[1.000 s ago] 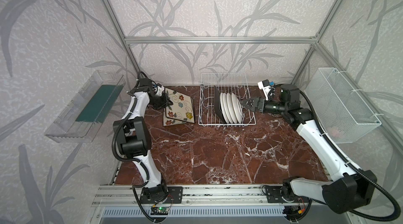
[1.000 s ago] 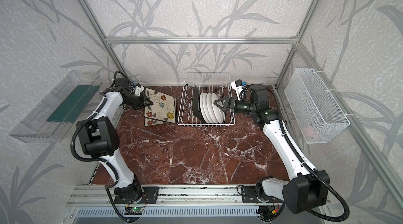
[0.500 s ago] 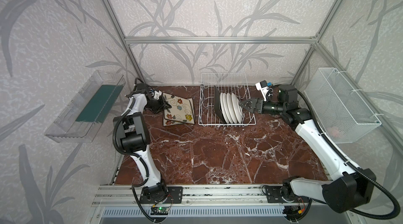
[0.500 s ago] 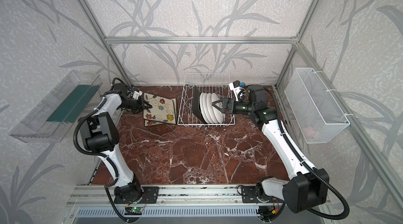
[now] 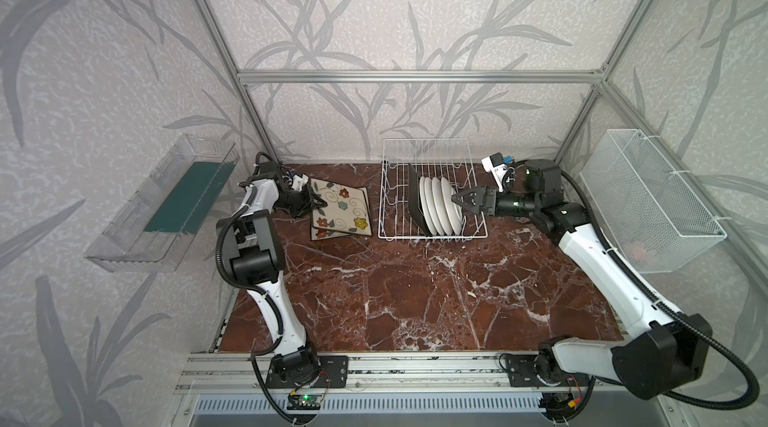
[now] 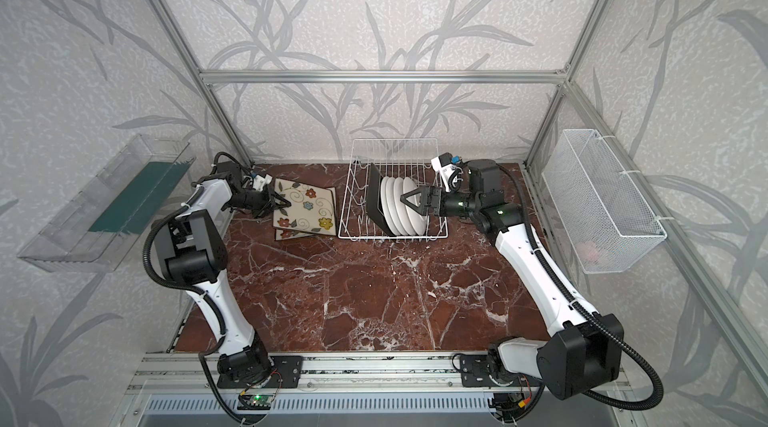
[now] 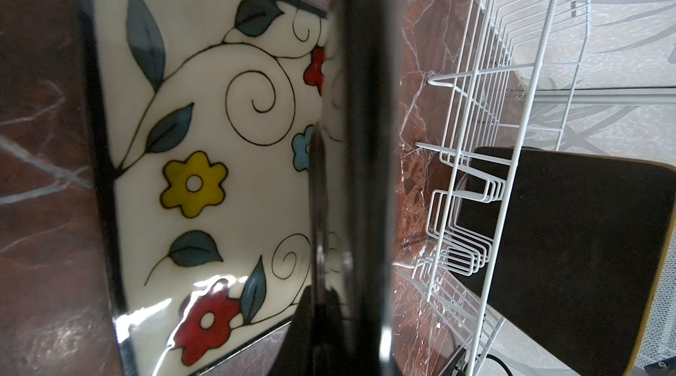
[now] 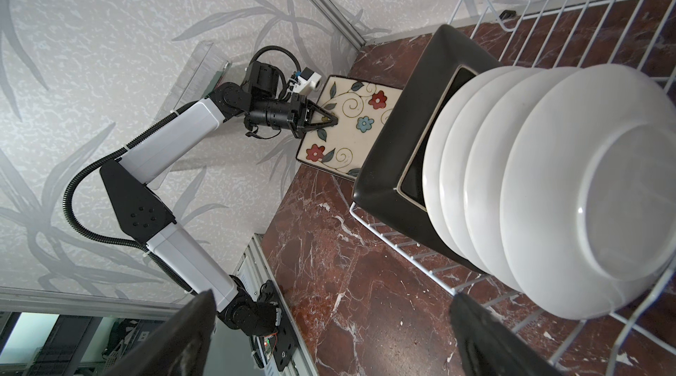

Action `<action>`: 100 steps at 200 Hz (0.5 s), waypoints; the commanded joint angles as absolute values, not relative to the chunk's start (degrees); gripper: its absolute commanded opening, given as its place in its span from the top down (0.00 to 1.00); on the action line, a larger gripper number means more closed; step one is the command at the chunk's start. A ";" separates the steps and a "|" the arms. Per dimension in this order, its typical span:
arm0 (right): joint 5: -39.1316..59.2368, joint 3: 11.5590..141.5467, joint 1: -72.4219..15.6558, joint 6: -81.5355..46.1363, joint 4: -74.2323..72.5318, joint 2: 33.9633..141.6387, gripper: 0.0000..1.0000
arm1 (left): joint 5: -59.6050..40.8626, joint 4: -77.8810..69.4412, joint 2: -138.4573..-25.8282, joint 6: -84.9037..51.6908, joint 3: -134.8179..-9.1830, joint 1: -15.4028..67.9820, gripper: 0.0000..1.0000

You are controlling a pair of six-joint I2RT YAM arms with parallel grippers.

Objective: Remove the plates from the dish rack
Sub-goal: 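Open the left gripper and release the flower plate onto the stack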

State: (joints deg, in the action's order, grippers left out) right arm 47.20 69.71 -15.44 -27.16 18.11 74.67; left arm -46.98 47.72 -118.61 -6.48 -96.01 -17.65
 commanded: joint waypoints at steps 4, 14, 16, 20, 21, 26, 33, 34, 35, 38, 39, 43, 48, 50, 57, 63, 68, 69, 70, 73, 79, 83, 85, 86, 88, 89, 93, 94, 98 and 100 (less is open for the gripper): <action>48.16 72.17 -15.73 -25.83 19.05 75.04 0.01 | -47.25 50.63 -119.74 -3.15 -99.70 -17.75 0.99; 48.07 72.11 -15.73 -25.87 19.08 75.15 0.01 | -47.18 50.91 -120.18 -2.97 -100.24 -17.93 0.97; 48.08 72.08 -15.73 -25.85 19.07 75.21 0.01 | -47.24 50.89 -120.29 -2.98 -100.34 -17.97 0.96; 48.04 72.07 -15.78 -25.85 19.07 75.23 0.01 | -47.36 50.90 -120.39 -2.99 -100.38 -18.01 0.95; 48.06 72.07 -15.80 -25.84 19.07 75.28 0.01 | -47.41 50.89 -120.44 -2.99 -100.46 -18.02 0.95; 48.08 72.07 -15.82 -25.93 19.07 75.32 0.01 | -47.50 50.89 -120.58 -3.11 -100.59 -18.10 0.94; 48.01 71.98 -15.91 -26.01 19.07 75.41 0.01 | -47.48 50.86 -120.87 -3.24 -100.69 -18.11 0.91; 48.04 71.98 -15.95 -26.06 19.07 75.41 0.01 | -47.47 50.87 -120.91 -3.25 -100.71 -18.11 0.90; 48.02 71.98 -15.97 -26.08 19.07 75.41 0.01 | -47.47 50.88 -120.92 -3.20 -100.72 -18.11 0.90; 47.99 71.98 -15.99 -26.09 19.07 75.41 0.01 | -47.46 50.81 -121.00 -3.25 -100.80 -18.11 0.89; 47.99 72.03 -15.99 -26.05 19.07 75.41 0.01 | -47.46 50.81 -121.06 -3.25 -100.80 -18.11 0.89; 47.94 71.99 -16.07 -26.06 19.05 75.41 0.01 | -47.40 50.88 -121.18 -3.25 -100.85 -18.11 0.87; 47.98 72.00 -16.13 -26.08 19.03 75.49 0.01 | -47.30 50.92 -121.38 -3.25 -100.90 -18.14 0.85; 47.90 71.99 -16.16 -26.03 19.06 75.50 0.01 | -47.16 50.92 -121.38 -3.19 -100.90 -18.16 0.84; 47.87 71.98 -16.25 -26.02 19.01 75.50 0.01 | -46.53 50.97 -121.55 -3.38 -100.90 -18.12 0.80; 47.84 71.98 -16.26 -26.06 18.98 75.54 0.01 | -45.91 51.00 -121.72 -3.41 -100.90 -18.11 0.77; 47.92 72.06 -16.26 -26.05 18.98 75.58 0.01 | -45.48 51.04 -121.82 -3.50 -100.90 -18.16 0.74; 47.95 72.07 -16.26 -26.08 18.98 75.59 0.01 | -45.42 51.01 -121.86 -3.51 -100.90 -18.17 0.73; 47.97 72.07 -16.26 -26.09 18.98 75.59 0.01 | -45.30 50.99 -121.84 -3.51 -100.90 -18.18 0.73; 48.03 72.15 -16.31 -25.95 19.03 75.59 0.01 | -45.06 51.09 -121.92 -3.52 -100.89 -18.20 0.71; 48.07 72.25 -16.33 -25.93 18.99 75.72 0.01 | -44.64 51.11 -122.06 -3.51 -100.98 -18.20 0.68; 48.12 72.33 -16.36 -25.85 18.98 75.80 0.01 | -44.54 51.12 -122.16 -3.52 -101.04 -18.19 0.67; 48.09 72.42 -16.35 -25.84 19.05 75.84 0.01 | -44.47 51.14 -122.23 -3.52 -101.11 -18.22 0.66; 48.08 72.42 -16.35 -25.80 19.02 75.84 0.01 | -44.47 51.19 -122.24 -3.52 -101.09 -18.20 0.66; 48.14 72.47 -16.35 -25.81 19.06 75.91 0.01 | -44.38 51.23 -122.32 -3.52 -101.21 -18.20 0.65; 48.11 72.49 -16.35 -25.82 19.07 75.93 0.01 | -44.38 51.19 -122.38 -3.47 -101.23 -18.19 0.65; 48.08 72.61 -16.35 -25.78 19.15 75.99 0.01 | -44.31 51.28 -122.54 -3.51 -101.38 -18.19 0.64; 48.12 72.65 -16.35 -25.77 19.15 76.01 0.01 | -44.31 51.30 -122.57 -3.47 -101.44 -18.19 0.63; 48.08 72.68 -16.35 -25.81 19.16 76.11 0.01 | -44.35 51.24 -122.75 -3.58 -101.63 -18.22 0.62; 48.08 72.75 -16.35 -25.77 19.09 76.18 0.01 | -44.35 51.31 -122.91 -3.58 -101.72 -18.20 0.62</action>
State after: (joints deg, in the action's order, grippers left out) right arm 47.20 70.50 -15.99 -26.74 18.52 75.55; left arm -43.90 49.93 -122.48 -5.04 -99.04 -18.13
